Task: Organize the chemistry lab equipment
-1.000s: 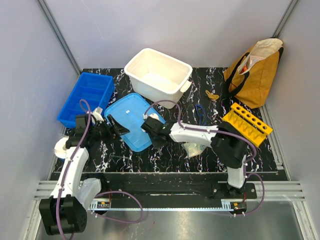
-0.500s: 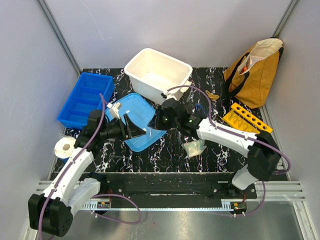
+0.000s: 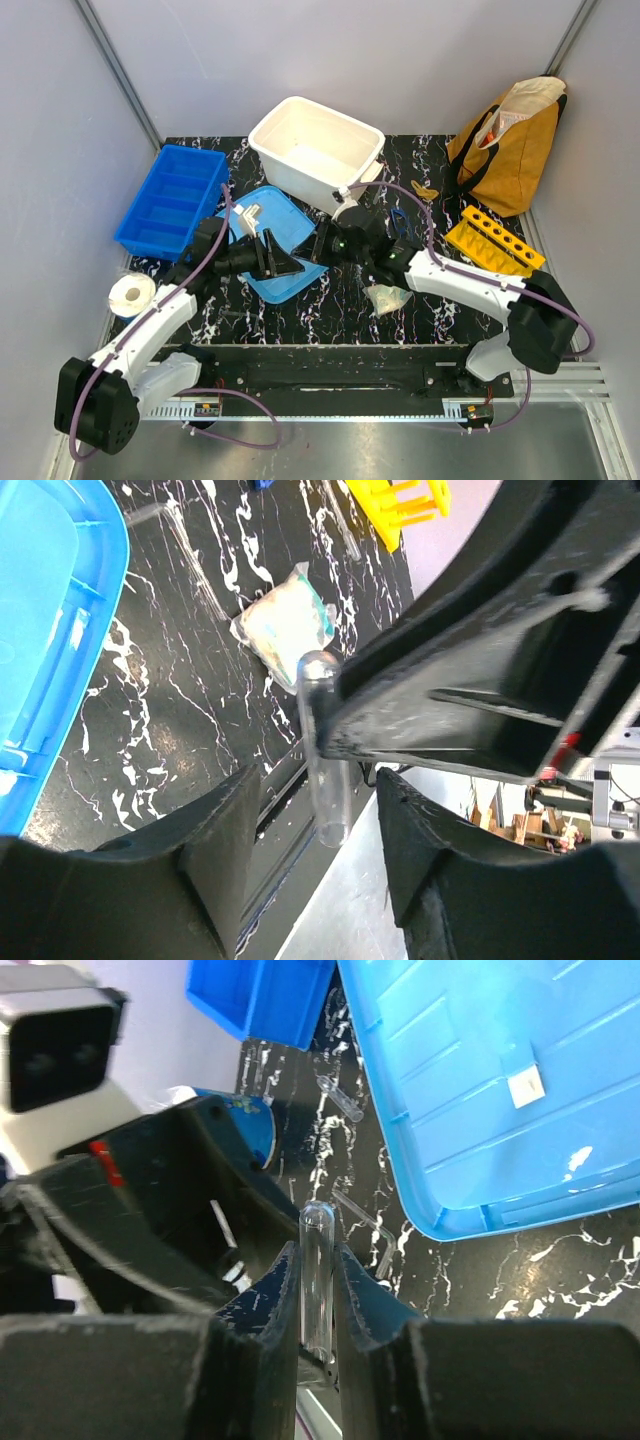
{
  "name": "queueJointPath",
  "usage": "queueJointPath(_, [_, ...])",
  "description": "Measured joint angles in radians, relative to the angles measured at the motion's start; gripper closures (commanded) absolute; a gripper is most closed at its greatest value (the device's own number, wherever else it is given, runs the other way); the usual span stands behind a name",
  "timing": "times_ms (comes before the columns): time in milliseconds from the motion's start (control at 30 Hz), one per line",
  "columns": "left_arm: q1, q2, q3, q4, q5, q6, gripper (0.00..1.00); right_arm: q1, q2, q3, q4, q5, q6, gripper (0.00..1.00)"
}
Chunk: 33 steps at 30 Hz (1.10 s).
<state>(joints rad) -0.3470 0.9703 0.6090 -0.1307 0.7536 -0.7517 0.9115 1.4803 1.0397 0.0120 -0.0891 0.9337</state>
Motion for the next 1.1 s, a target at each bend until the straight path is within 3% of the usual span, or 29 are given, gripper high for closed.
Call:
queueJointPath(333, [-0.039, 0.019, 0.004, 0.045, 0.004, -0.002, 0.73, -0.001, -0.058, -0.031, 0.045, 0.002, 0.017, 0.79])
queueJointPath(533, [-0.044, 0.020, 0.016, 0.036, 0.018, 0.024, 0.83, -0.004, -0.074, -0.053, 0.054, 0.000, 0.016, 0.72])
queueJointPath(800, [-0.046, 0.018, 0.130, -0.085, 0.005, 0.180, 0.83, -0.113, -0.185, -0.060, -0.011, -0.097, -0.033, 0.54])
queueJointPath(1100, [-0.154, 0.000, 0.225, -0.250, -0.090, 0.394, 0.83, -0.269, -0.221, 0.070, -0.238, -0.439, -0.198, 0.46])
